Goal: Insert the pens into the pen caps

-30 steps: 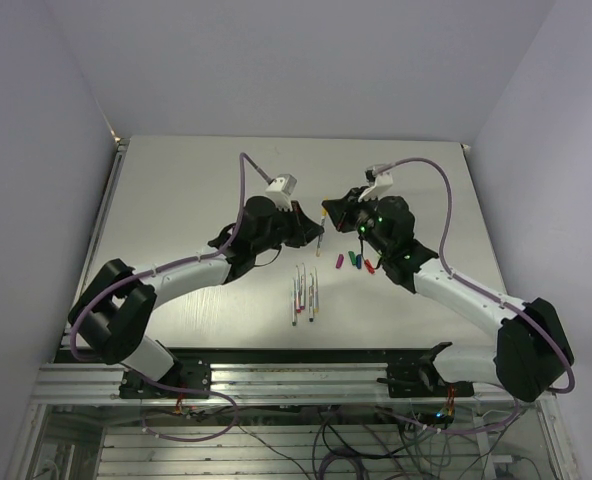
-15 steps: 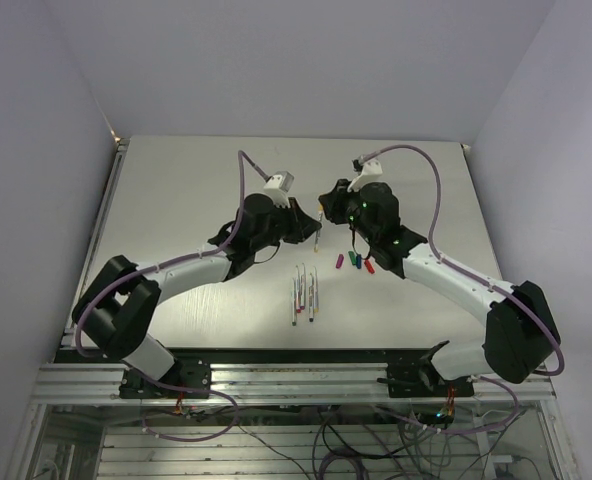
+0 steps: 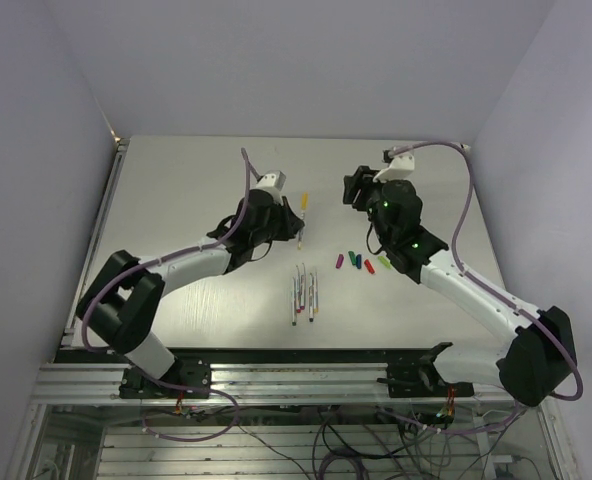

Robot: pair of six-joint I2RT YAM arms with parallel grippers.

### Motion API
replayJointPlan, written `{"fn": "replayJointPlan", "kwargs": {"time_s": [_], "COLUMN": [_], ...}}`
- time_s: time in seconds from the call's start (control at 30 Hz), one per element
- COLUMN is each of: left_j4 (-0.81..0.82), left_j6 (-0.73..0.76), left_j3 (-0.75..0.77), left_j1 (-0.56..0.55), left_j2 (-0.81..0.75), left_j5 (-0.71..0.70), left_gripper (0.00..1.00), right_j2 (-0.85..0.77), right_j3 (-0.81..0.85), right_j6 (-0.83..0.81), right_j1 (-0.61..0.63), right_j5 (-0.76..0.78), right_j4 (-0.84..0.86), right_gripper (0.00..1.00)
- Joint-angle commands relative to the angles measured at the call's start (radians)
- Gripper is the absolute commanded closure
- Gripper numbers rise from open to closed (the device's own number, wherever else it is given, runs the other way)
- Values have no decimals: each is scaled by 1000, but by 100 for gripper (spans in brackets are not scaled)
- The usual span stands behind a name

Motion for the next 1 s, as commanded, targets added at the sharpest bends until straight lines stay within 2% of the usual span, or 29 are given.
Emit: {"fn": "replayJointPlan", "kwargs": {"time_s": [0.0,0.17,0.27,0.43,0.67,0.97], "left_j4": [-97,-237,-307,-324,-348,-229], "left_j6": [29,113,131,148,115,23], "left_j3": [64,153,205,262,323,321], "left_j1": [81,121,144,182,201,196], "left_j2": [82,165,220,302,371,416], "left_j5": [-60,-149,-216,-247,-201,-32], "left_gripper": [93,84,83,82,83,84], "right_j2": [-39,-90,-109,-117,-133,-115], "right_j3": [-65,-131,-151,-168,-182,-190], "right_j6": [59,119,126,140,167,196], "right_j1": [-35,-82,-92,-94,-94,-94], "right_j5": [69,56,53,52,58,24], "right_j4": [-56,-90,-110,-135,-165,-172], "right_gripper": [47,47,46,46,46,46]}}
